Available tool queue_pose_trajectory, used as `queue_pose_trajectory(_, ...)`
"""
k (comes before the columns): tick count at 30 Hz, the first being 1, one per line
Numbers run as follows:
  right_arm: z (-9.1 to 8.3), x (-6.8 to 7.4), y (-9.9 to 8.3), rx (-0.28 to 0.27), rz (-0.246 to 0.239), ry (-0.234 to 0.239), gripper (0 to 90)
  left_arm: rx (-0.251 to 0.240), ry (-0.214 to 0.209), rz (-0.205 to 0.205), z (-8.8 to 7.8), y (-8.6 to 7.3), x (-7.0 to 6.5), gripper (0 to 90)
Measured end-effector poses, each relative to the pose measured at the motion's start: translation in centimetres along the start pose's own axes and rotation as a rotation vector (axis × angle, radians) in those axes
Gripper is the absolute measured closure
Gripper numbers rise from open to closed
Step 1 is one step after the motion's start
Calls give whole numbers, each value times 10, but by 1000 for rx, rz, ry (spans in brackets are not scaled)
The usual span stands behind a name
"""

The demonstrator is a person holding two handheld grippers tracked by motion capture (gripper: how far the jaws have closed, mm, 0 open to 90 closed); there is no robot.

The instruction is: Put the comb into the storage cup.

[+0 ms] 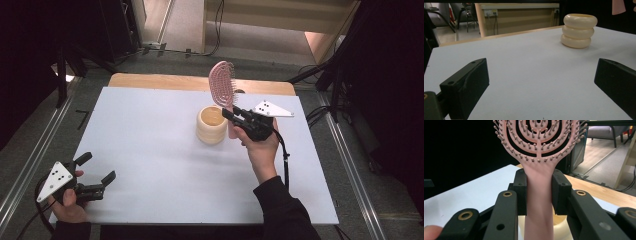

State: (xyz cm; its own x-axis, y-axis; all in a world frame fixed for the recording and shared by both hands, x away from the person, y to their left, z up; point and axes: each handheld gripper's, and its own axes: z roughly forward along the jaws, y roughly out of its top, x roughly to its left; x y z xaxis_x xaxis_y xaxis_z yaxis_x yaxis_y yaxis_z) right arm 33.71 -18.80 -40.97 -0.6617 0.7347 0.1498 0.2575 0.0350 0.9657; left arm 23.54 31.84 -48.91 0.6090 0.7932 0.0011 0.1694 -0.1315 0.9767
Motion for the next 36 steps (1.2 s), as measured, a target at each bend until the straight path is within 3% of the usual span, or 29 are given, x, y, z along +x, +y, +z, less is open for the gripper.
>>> queue_pose_trajectory(18,26,-3,8,-28,2,30,681,0,-3,0,0,0,0,3)
queue_pose_trajectory(36,47,-10,18,-51,2,17,680,-1,-3,2,-1,0,1,3)
